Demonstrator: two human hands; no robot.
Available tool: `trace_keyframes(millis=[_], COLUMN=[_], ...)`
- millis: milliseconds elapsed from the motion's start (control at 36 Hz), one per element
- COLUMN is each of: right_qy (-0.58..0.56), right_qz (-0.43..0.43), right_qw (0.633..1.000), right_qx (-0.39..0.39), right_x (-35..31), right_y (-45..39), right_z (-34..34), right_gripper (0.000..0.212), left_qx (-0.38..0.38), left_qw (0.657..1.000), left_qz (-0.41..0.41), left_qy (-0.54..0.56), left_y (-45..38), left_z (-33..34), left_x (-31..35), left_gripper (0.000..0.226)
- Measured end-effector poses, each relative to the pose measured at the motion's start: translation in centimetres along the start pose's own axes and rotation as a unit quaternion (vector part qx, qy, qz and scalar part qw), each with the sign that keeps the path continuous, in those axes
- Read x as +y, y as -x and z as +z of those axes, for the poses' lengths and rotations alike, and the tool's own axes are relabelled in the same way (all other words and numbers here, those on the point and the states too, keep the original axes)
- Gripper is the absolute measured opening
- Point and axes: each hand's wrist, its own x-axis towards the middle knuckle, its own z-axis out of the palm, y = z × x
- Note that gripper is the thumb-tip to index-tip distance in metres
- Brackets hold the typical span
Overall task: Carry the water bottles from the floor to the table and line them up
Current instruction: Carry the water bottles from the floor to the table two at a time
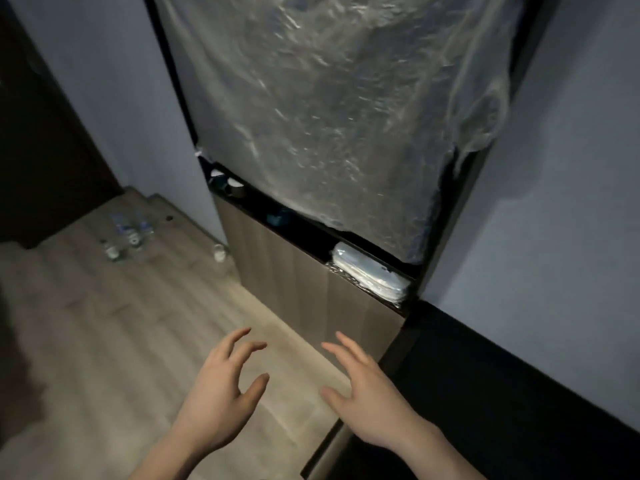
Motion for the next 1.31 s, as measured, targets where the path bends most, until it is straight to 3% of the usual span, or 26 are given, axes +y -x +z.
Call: trace_keyframes(millis=[278, 639, 1139, 1306], right_qy=[0.069, 0.055, 0.086, 0.108], right_qz=[-0.068, -0.090, -0.111, -0.134], right_qw=[0.995, 0.993, 0.985, 0.976], right_qx=[-0.027, -0.060, -0.096, -0.132], right_x=[-11.4, -27.6, -38.9, -45.6], right_y=[-15.8, -33.8, -63.0, -74.5], right_z=[7.0, 16.5, 21.5, 23.4], right_gripper=[0.067, 0.069, 0.070, 0.071], left_qx=[0.109, 0.088, 0.069, 0.121], left_qw=[0.988, 0.982, 0.974, 0.966], left_qz=[-0.106, -0.164, -0.194, -0.216], left_qy=[0.010, -0.035, -0.091, -0.067], left_y=[-3.4, -10.3, -28.5, -34.9], left_z=[-10.6, -26.3, -40.0, -46.5], left_x=[-15.1, -33.5, -53.6, -61.0], left_gripper=[0.038, 0.042, 0.053, 0.050])
